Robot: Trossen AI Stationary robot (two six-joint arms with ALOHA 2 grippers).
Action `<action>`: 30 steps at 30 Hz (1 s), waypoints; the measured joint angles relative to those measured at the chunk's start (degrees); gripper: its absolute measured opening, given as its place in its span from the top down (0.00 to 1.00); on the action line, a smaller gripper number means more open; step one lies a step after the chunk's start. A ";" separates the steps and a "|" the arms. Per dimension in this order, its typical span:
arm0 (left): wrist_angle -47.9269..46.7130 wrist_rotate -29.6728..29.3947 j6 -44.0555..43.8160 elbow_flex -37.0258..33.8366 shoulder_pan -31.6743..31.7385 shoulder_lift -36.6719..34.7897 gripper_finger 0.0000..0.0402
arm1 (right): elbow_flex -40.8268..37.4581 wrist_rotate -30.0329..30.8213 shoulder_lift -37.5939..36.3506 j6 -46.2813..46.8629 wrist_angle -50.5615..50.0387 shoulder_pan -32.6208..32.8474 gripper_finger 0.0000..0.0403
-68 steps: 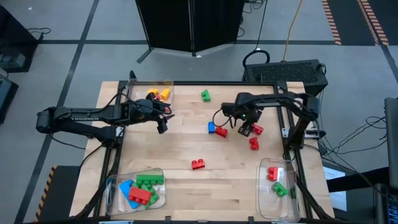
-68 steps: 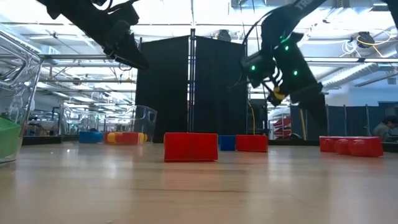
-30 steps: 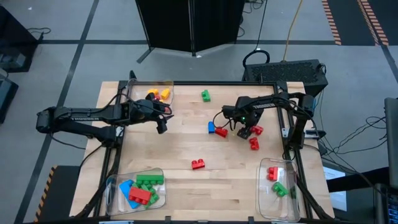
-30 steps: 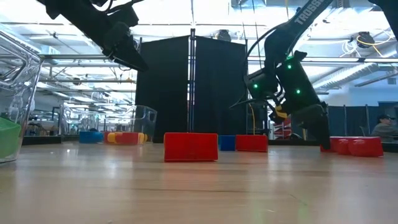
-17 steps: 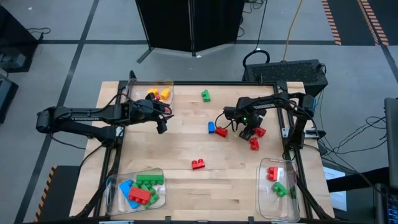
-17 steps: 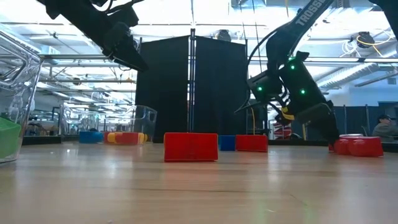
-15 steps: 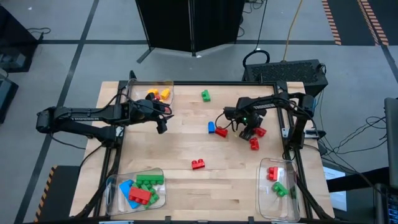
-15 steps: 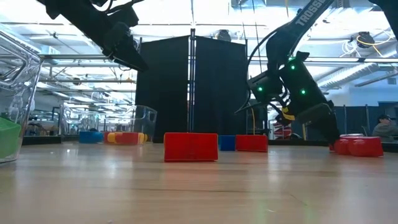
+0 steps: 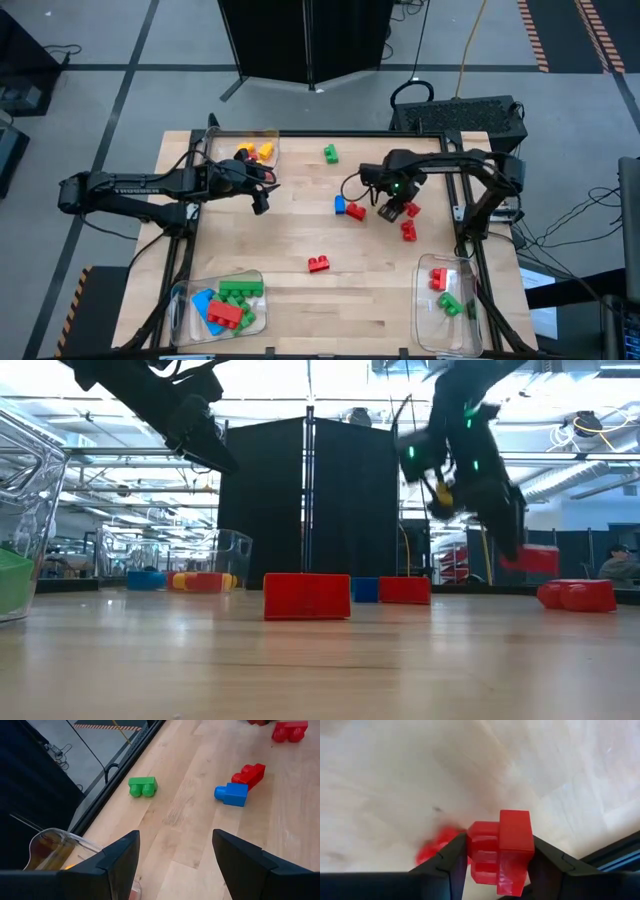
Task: Sort blocks by size
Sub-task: Put the two-stud red game piece into the bottom right transparent bin
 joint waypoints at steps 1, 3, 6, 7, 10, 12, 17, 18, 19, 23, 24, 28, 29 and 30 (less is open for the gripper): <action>0.00 0.00 0.00 0.00 0.00 0.00 0.38 | 0.83 -0.59 -1.19 0.70 -0.40 0.57 0.62; -0.04 0.00 0.00 0.00 0.00 0.00 0.38 | 2.22 -1.64 -3.65 2.80 -1.24 1.82 0.61; -0.07 0.00 0.00 0.00 0.00 0.00 0.38 | 3.73 -2.49 -7.11 7.17 -3.82 3.97 0.60; -0.07 0.00 0.00 0.00 0.00 0.00 0.38 | 3.90 -2.51 -8.19 8.55 -4.66 4.83 0.60; -0.07 0.00 0.00 0.00 0.00 0.00 0.38 | 4.09 -2.64 -11.35 12.35 -6.94 7.71 0.61; -0.07 0.00 0.00 0.00 0.02 0.00 0.38 | 4.12 -2.83 -13.26 15.14 -8.19 9.88 0.61; -0.02 0.00 0.00 0.00 0.00 0.00 0.38 | 4.12 -4.19 -17.41 22.10 -9.34 15.26 0.61; -0.02 0.00 0.00 0.00 0.00 0.00 0.38 | 4.11 -4.19 -18.15 23.41 -9.52 16.37 0.60; -0.02 0.00 0.00 0.00 0.02 0.02 0.38 | 4.12 -4.31 -18.78 24.72 -9.69 17.45 0.60; 0.00 0.00 -0.02 0.00 0.01 0.01 0.38 | 4.11 -6.38 -20.95 30.37 -9.92 21.93 0.61; 0.00 0.00 -0.02 0.00 0.01 0.01 0.38 | 4.12 -7.02 -21.34 31.76 -9.92 23.15 0.61; 0.00 0.00 -0.04 0.00 0.02 0.00 0.38 | 4.12 -8.56 -22.42 37.30 -9.92 28.16 0.61; 0.02 0.00 -0.04 0.00 0.00 0.02 0.38 | 4.12 -8.90 -22.49 38.79 -9.92 29.41 0.61; 0.00 0.00 -0.04 0.00 0.00 0.01 0.38 | 4.12 -9.36 -22.55 40.36 -9.90 30.65 0.61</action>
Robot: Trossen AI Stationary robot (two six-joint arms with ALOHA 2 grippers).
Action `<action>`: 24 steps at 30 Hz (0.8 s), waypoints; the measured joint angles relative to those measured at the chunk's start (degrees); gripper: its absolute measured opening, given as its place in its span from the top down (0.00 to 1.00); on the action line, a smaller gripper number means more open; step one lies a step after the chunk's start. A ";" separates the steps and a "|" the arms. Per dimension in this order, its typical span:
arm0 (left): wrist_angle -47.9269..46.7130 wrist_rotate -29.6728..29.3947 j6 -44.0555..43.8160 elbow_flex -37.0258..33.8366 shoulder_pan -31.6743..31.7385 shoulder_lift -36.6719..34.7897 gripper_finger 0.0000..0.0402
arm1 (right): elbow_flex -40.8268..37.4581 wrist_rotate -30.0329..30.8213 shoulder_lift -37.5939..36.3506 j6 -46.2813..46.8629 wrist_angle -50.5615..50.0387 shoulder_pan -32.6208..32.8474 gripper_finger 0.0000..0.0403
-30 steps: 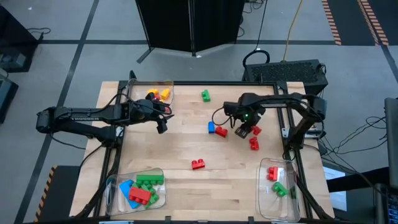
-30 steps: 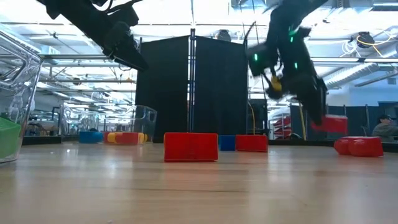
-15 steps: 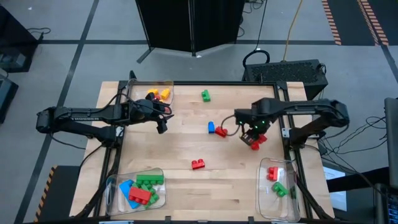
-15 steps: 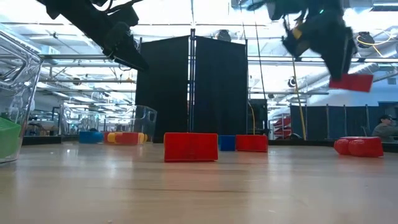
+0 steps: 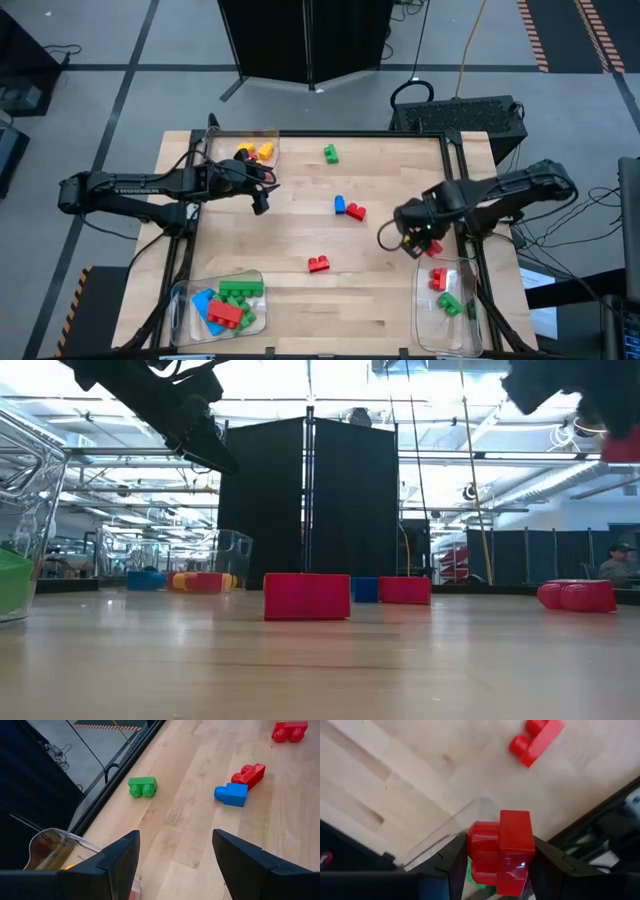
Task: Sort blocks by size
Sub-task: Put the two-stud red game piece into the bottom right transparent bin
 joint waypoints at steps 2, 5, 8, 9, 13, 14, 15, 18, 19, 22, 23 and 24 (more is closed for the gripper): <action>0.02 0.00 -0.01 0.00 0.00 0.01 0.38 | -0.01 -1.06 0.00 2.90 0.03 2.62 0.61; 0.00 0.00 -0.03 0.00 0.00 0.00 0.38 | -0.02 -2.26 0.00 7.48 0.59 6.63 0.61; 0.02 0.00 -0.04 0.00 0.02 -0.01 0.38 | -0.02 -2.32 0.00 11.77 2.81 10.38 0.61; 0.02 0.00 -0.04 0.00 0.00 0.01 0.38 | -0.02 -2.30 0.00 13.20 3.52 11.65 0.61; -0.10 0.01 -0.07 0.00 0.01 0.00 0.38 | -0.02 0.04 0.08 19.20 6.71 16.53 0.61; -0.32 0.02 -0.07 0.00 0.00 0.01 0.38 | -0.02 1.05 0.16 20.60 7.10 17.85 0.61; -0.51 0.00 -0.07 0.00 0.00 0.01 0.38 | -0.02 1.78 0.33 21.90 7.55 19.05 0.61; -0.55 0.02 -0.09 0.00 0.00 0.01 0.38 | -0.02 2.92 1.15 26.44 8.14 22.68 0.61; -0.53 0.02 -0.09 0.00 0.00 0.01 0.38 | -0.02 2.88 1.55 28.02 8.33 23.68 0.61; -0.53 0.02 -0.11 0.00 0.02 0.01 0.38 | -0.02 2.89 3.25 30.64 9.72 26.65 0.61; -0.53 0.02 -0.16 0.00 0.02 0.01 0.38 | -0.06 2.90 3.92 31.12 10.12 27.41 0.61; -0.53 0.02 -0.22 0.00 0.02 0.01 0.38 | -0.07 2.88 4.62 31.54 10.78 28.05 0.60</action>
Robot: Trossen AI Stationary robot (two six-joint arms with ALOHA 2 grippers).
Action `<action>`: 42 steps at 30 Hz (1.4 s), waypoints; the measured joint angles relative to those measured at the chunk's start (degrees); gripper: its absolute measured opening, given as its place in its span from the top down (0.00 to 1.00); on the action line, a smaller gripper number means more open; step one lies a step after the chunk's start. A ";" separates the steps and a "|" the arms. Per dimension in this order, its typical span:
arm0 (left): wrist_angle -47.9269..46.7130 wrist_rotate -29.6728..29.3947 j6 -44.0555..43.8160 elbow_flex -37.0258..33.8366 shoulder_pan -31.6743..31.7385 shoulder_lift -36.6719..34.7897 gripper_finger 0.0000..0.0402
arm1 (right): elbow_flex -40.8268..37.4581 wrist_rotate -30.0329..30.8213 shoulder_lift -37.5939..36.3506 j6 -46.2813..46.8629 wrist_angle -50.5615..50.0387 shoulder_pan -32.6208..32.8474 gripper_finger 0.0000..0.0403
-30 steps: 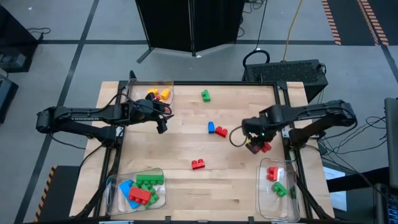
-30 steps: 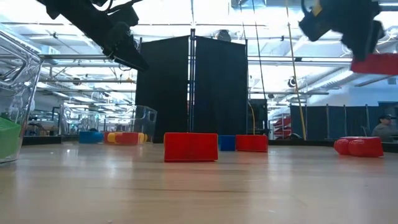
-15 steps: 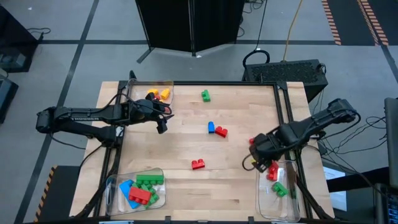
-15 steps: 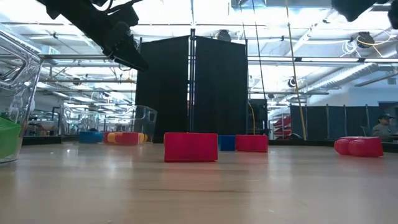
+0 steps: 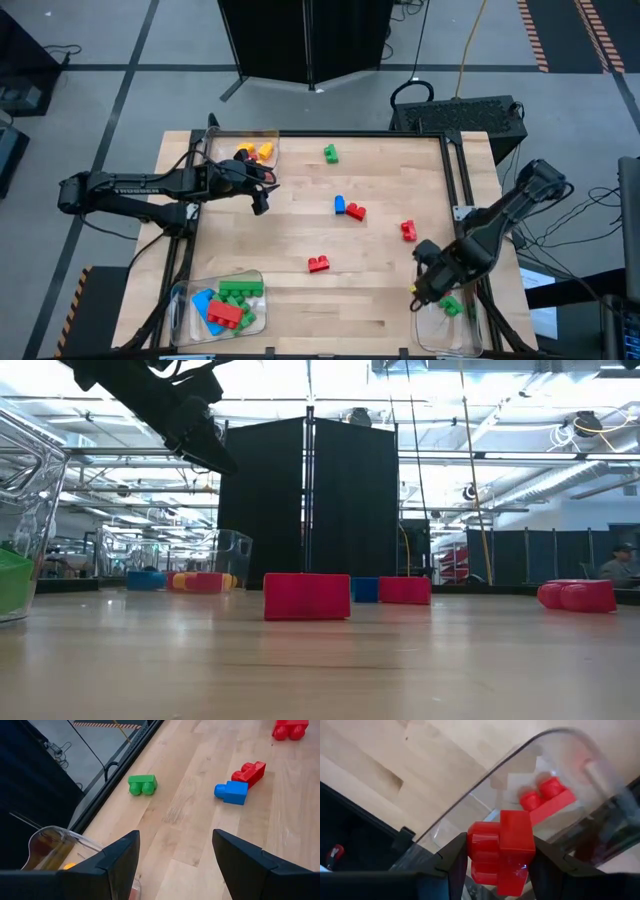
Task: Sort blocks by size
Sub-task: Put the two-stud red game piece into the bottom right transparent bin
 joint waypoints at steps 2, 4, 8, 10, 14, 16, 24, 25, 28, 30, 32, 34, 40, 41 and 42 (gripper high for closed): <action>0.02 0.00 -0.12 0.00 -0.02 0.00 0.38 | 0.00 0.09 1.33 0.76 1.59 1.02 0.59; 0.03 0.01 -1.06 0.00 -0.01 0.00 0.38 | 0.00 0.14 2.74 0.83 2.74 1.65 0.58; 0.11 0.02 -1.29 0.00 -0.02 0.00 0.38 | 0.00 0.17 5.54 -0.81 3.38 2.03 0.57; 0.07 0.02 -1.29 0.00 -0.02 0.00 0.38 | 0.00 0.20 6.80 -1.10 3.44 1.99 0.57; 0.07 0.02 -1.13 0.00 0.00 0.00 0.38 | 0.00 0.24 8.69 -2.79 4.31 1.99 0.57; 0.06 0.02 -0.90 0.00 0.00 0.00 0.38 | -0.25 1.13 8.86 -3.74 5.50 2.03 0.57; -0.04 0.02 -0.92 0.00 -0.02 0.00 0.38 | -4.30 -1.40 8.82 -5.50 6.77 2.40 0.57; -0.04 0.02 -0.94 0.00 0.00 0.00 0.38 | -4.81 -3.04 8.82 -5.82 6.68 2.40 0.57; -0.02 0.02 -1.05 0.00 -0.02 0.00 0.38 | -5.44 -5.04 8.82 -5.86 6.57 2.43 0.57; 0.00 0.02 -1.12 0.00 -0.02 0.00 0.38 | -5.44 -3.65 8.80 -5.91 6.80 2.35 0.57; 0.00 0.02 -1.12 0.00 0.00 0.00 0.38 | -5.44 -3.21 8.80 -5.92 6.86 2.34 0.57; 0.04 0.02 -1.13 0.00 -0.02 0.00 0.38 | -5.44 -3.26 8.80 -5.92 6.94 2.34 0.57; 0.05 0.02 -1.22 0.00 -0.02 0.00 0.38 | -5.44 -3.26 8.80 -5.90 6.22 2.33 0.55; 0.05 0.02 -1.25 0.00 -0.01 0.00 0.38 | -5.44 -3.26 8.80 -5.90 6.20 2.32 0.53; 0.05 0.02 -1.25 0.00 -0.01 0.00 0.38 | -5.44 -3.28 8.80 -5.78 6.20 2.32 0.51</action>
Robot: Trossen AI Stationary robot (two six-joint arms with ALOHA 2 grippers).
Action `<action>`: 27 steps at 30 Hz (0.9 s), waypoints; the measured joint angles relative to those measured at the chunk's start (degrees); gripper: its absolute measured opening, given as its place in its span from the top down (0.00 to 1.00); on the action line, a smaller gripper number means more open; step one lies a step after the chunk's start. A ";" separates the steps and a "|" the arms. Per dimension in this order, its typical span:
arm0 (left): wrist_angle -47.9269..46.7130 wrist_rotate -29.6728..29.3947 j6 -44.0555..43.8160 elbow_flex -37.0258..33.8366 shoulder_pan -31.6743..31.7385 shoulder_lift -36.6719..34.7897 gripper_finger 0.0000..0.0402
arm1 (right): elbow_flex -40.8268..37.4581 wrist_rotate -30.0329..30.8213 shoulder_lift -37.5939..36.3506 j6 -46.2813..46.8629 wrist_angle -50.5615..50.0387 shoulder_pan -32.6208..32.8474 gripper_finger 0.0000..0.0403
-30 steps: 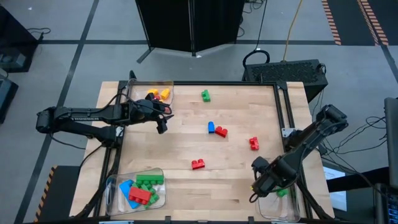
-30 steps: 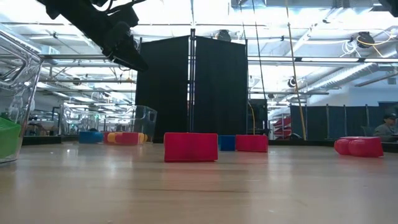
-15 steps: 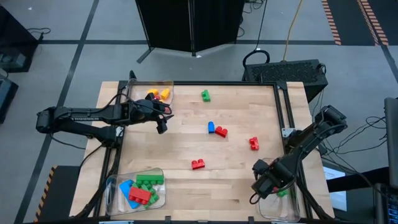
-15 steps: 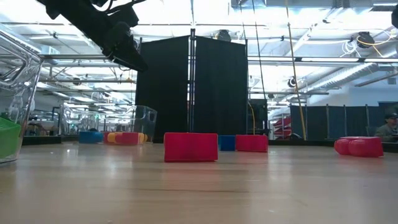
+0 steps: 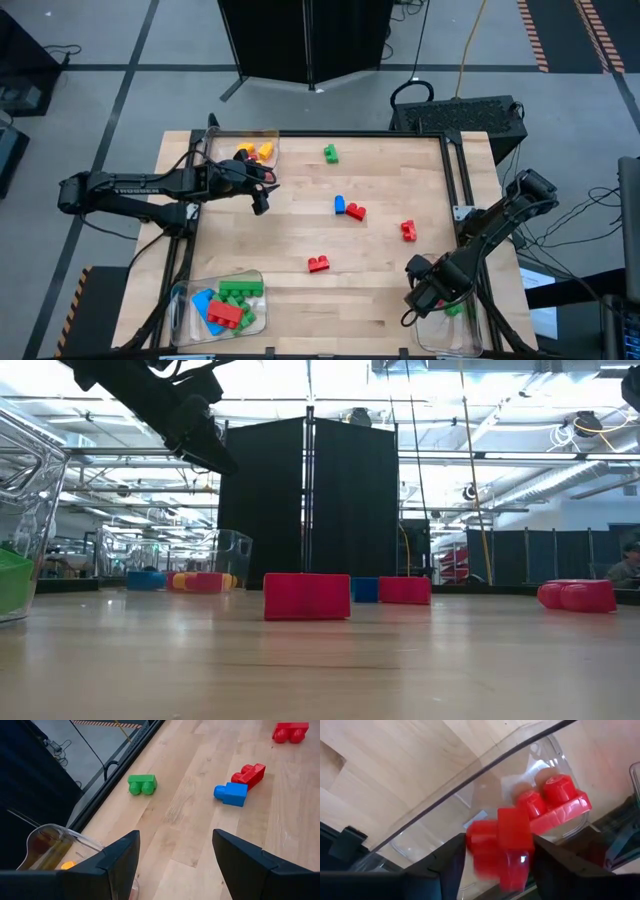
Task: Sort blocks by size
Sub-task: Put the two-stud red game piece into the bottom right transparent bin
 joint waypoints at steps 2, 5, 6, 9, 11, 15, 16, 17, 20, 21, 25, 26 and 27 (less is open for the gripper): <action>0.01 0.00 -0.01 0.00 -0.01 0.00 0.38 | 0.00 -0.08 0.00 0.65 -0.10 0.00 0.47; 0.01 0.00 0.00 0.00 -0.01 0.00 0.38 | 0.11 -0.15 0.00 0.90 -0.73 0.00 0.40; 0.01 0.00 -0.02 0.00 0.01 0.00 0.38 | 0.33 -0.15 0.00 0.88 -1.05 0.00 0.38; 0.02 0.00 -0.02 0.00 0.00 0.00 0.38 | 1.33 -0.16 -0.02 -0.13 -2.96 -0.41 0.31; 0.23 0.00 -0.02 0.00 -0.01 0.00 0.38 | 2.79 0.01 -0.02 -1.04 -4.75 -1.02 0.28; 0.60 0.00 -0.09 0.00 0.01 0.00 0.38 | 7.31 3.21 -0.02 -3.49 -7.05 -2.40 0.25; 0.61 0.00 -0.09 0.00 -0.01 0.00 0.38 | 8.82 4.86 -0.02 -4.41 -7.97 -2.82 0.25; 0.61 0.00 -0.09 0.00 0.01 0.00 0.38 | 10.41 6.65 -0.02 -5.23 -9.16 -3.20 0.25; 0.61 0.00 -0.09 0.00 -0.01 0.00 0.38 | 14.81 13.62 -0.02 -5.88 -13.55 -4.66 0.25; 0.61 0.00 -0.09 0.00 0.00 0.00 0.38 | 16.10 15.84 -0.02 -5.94 -14.99 -5.31 0.25; 0.58 0.00 -0.07 0.00 0.01 0.00 0.38 | 18.38 22.07 -0.13 -8.59 -15.98 -8.92 0.25; 0.60 0.00 -0.07 0.00 0.01 0.00 0.38 | 18.37 23.11 -0.12 -10.16 -15.29 -9.99 0.25; 0.58 0.00 -0.07 0.00 -0.01 0.00 0.38 | 18.36 24.09 -0.08 -11.69 -15.10 -11.13 0.25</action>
